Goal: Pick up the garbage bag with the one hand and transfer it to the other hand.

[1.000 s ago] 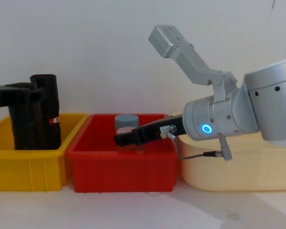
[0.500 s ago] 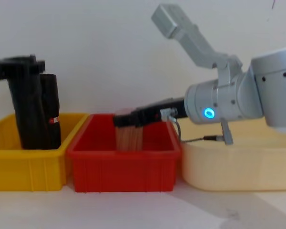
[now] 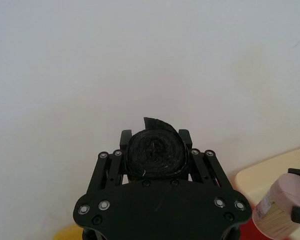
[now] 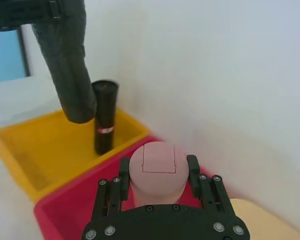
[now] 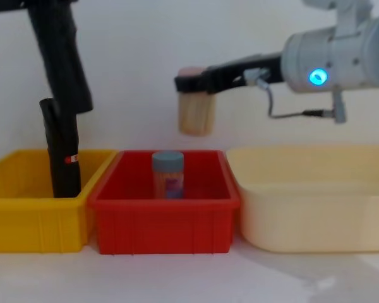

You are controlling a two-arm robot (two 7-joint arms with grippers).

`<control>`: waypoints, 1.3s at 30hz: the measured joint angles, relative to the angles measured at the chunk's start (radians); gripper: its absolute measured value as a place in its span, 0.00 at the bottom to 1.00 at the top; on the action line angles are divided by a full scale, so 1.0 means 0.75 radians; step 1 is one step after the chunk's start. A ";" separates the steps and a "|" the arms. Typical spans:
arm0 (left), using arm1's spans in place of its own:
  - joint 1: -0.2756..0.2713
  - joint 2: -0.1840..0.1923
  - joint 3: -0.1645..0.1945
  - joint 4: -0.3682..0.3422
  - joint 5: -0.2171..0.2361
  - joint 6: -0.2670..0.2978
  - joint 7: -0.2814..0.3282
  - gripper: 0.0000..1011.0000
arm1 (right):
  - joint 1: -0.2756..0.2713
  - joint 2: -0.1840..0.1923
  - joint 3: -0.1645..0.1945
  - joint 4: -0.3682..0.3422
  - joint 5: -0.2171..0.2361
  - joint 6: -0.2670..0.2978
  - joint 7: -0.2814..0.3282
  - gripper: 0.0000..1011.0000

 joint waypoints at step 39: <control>-0.423 -0.338 0.374 0.514 -0.048 -0.065 -0.241 0.53 | -0.269 0.265 0.339 -0.281 -0.043 0.142 -0.168 0.66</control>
